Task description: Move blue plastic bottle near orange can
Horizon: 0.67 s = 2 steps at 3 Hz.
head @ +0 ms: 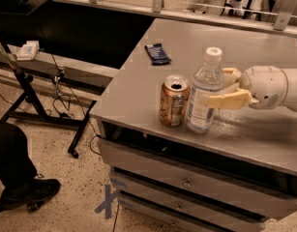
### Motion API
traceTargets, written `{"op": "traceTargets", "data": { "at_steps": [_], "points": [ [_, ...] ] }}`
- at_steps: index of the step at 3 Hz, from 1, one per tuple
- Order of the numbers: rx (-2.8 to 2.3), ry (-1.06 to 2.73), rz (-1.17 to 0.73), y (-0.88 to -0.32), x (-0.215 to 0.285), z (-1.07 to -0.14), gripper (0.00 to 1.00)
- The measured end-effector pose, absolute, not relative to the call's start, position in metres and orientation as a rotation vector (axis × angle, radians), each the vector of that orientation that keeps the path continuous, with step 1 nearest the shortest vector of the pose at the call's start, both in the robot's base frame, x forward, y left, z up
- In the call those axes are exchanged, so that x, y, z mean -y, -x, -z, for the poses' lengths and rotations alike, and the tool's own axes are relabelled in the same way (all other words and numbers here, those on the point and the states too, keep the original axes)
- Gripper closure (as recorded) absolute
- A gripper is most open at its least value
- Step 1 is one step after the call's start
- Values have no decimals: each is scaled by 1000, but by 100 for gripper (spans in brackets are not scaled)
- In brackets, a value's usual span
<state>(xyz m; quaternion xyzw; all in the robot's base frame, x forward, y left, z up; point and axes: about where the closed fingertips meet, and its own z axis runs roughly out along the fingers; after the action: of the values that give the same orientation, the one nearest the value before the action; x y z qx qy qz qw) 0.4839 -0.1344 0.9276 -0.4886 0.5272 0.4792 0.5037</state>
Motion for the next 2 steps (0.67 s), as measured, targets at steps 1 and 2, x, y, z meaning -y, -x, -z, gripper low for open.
{"op": "traceTargets", "data": {
  "at_steps": [1, 2],
  "points": [
    [-1276, 1189, -1163, -483, 135, -926, 13],
    [-1280, 1193, -1164, -482, 135, -926, 0]
  ]
}}
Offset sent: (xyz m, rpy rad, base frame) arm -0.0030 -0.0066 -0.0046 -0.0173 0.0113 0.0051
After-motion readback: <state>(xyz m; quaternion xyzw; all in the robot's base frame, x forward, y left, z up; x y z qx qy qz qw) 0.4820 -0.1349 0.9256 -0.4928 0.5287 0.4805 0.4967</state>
